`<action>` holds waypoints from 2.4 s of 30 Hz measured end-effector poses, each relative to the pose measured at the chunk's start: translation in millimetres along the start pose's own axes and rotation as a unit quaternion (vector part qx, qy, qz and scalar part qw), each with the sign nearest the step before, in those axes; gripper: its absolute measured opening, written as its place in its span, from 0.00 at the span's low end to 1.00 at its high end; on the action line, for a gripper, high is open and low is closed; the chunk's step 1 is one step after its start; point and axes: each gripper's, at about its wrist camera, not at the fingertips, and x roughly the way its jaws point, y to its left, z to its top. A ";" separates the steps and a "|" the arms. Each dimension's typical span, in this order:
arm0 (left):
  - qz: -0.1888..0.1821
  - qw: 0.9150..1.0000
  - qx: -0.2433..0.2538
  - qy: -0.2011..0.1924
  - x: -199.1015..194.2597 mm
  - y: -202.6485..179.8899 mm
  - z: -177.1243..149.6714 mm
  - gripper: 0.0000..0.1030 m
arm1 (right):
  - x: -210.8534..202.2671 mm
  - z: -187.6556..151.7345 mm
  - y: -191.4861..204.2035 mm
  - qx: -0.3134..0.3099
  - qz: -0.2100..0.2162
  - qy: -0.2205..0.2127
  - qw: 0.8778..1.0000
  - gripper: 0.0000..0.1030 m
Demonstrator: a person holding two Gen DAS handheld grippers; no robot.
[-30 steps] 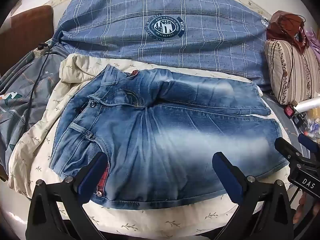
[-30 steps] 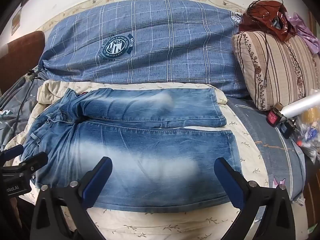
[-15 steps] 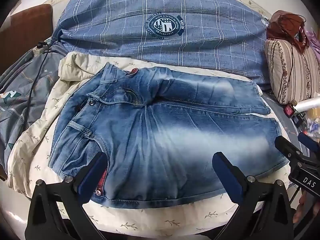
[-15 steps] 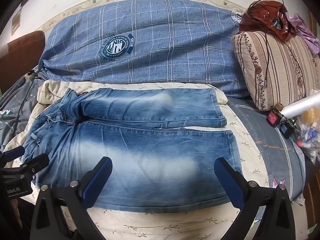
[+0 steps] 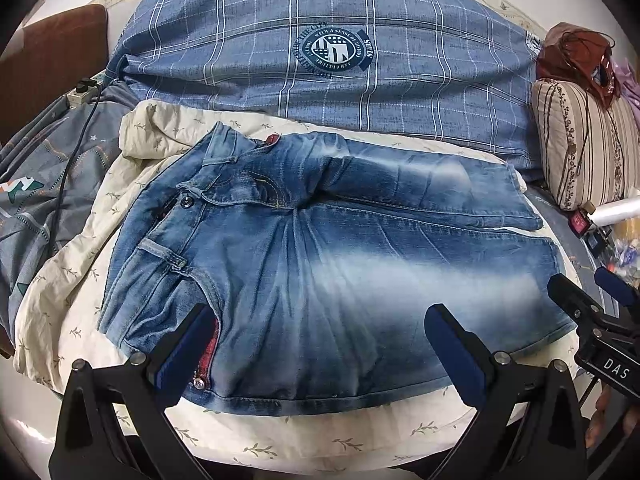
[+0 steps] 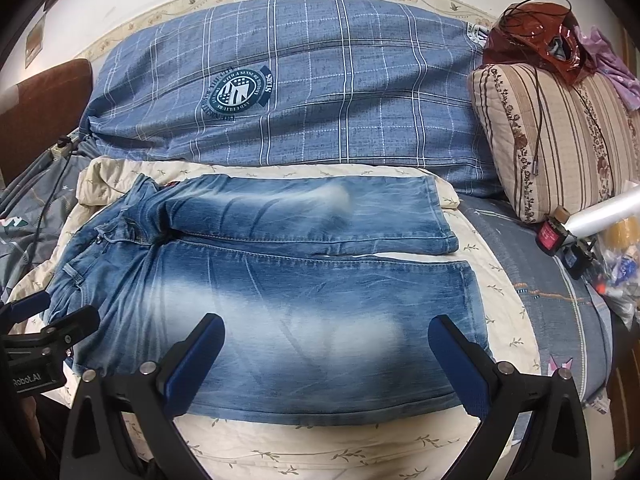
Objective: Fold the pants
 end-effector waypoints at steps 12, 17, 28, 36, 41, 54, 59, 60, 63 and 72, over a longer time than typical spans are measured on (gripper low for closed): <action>0.002 1.000 -0.004 0.001 -4.4 6.5 -0.9 1.00 | -1.9 -0.6 1.6 -0.001 0.001 -0.002 1.000 1.00; 0.000 0.999 -0.033 0.010 -3.3 33.2 -6.1 1.00 | -3.6 -7.9 -4.4 0.003 0.005 0.010 1.000 1.00; 0.054 0.980 -0.189 0.026 -4.0 161.5 -39.6 1.00 | 14.7 -62.5 -139.7 0.265 0.069 0.132 0.953 1.00; 0.040 0.952 -0.301 0.046 0.6 198.6 -59.7 0.89 | 45.4 -88.1 -182.1 0.416 0.155 0.144 0.885 0.94; 0.015 0.949 -0.308 0.071 18.4 198.5 -57.0 0.70 | 67.1 -89.0 -186.3 0.443 0.156 0.148 0.870 0.78; -0.007 0.937 -0.336 0.098 29.8 206.3 -56.2 0.22 | 65.4 -84.1 -189.8 0.396 0.095 0.133 0.903 0.15; 0.031 0.951 -0.302 0.062 10.4 192.5 -40.7 0.13 | 46.6 -63.7 -179.3 0.350 0.084 0.105 0.927 0.10; 0.044 0.958 -0.281 0.032 -4.9 184.0 -36.6 0.12 | 37.6 -55.9 -177.2 0.338 0.081 0.093 0.933 0.09; 0.058 0.966 -0.253 -0.022 -39.3 167.0 -34.5 0.09 | 9.7 -40.6 -173.7 0.309 0.058 0.061 0.947 0.09; 0.108 0.944 -0.295 0.098 6.1 195.9 -69.9 0.23 | 48.6 -93.3 -189.2 0.341 0.010 0.175 0.923 0.20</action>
